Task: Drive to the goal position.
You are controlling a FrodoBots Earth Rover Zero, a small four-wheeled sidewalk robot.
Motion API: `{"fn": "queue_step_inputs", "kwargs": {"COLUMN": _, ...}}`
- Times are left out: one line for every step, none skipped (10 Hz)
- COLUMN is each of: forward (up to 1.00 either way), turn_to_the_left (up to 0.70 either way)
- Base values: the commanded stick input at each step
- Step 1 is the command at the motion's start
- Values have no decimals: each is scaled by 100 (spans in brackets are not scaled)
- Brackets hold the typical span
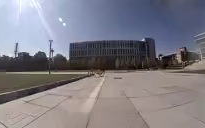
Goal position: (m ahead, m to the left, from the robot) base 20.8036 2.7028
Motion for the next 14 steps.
{"fn": "queue_step_inputs", "kwargs": {"forward": 6, "turn_to_the_left": 0}}
{"fn": "queue_step_inputs", "kwargs": {"forward": 6, "turn_to_the_left": 0}}
{"fn": "queue_step_inputs", "kwargs": {"forward": 6, "turn_to_the_left": 0}}
{"fn": "queue_step_inputs", "kwargs": {"forward": 6, "turn_to_the_left": 0}}
{"fn": "queue_step_inputs", "kwargs": {"forward": 6, "turn_to_the_left": 0}}
{"fn": "queue_step_inputs", "kwargs": {"forward": 7, "turn_to_the_left": 0}}
{"fn": "queue_step_inputs", "kwargs": {"forward": 6, "turn_to_the_left": 0}}
{"fn": "queue_step_inputs", "kwargs": {"forward": 6, "turn_to_the_left": 0}}
{"fn": "queue_step_inputs", "kwargs": {"forward": 6, "turn_to_the_left": 0}}
{"fn": "queue_step_inputs", "kwargs": {"forward": 6, "turn_to_the_left": 0}}
{"fn": "queue_step_inputs", "kwargs": {"forward": 6, "turn_to_the_left": 0}}
{"fn": "queue_step_inputs", "kwargs": {"forward": 6, "turn_to_the_left": 0}}
{"fn": "queue_step_inputs", "kwargs": {"forward": 6, "turn_to_the_left": 0}}
{"fn": "queue_step_inputs", "kwargs": {"forward": 6, "turn_to_the_left": 0}}
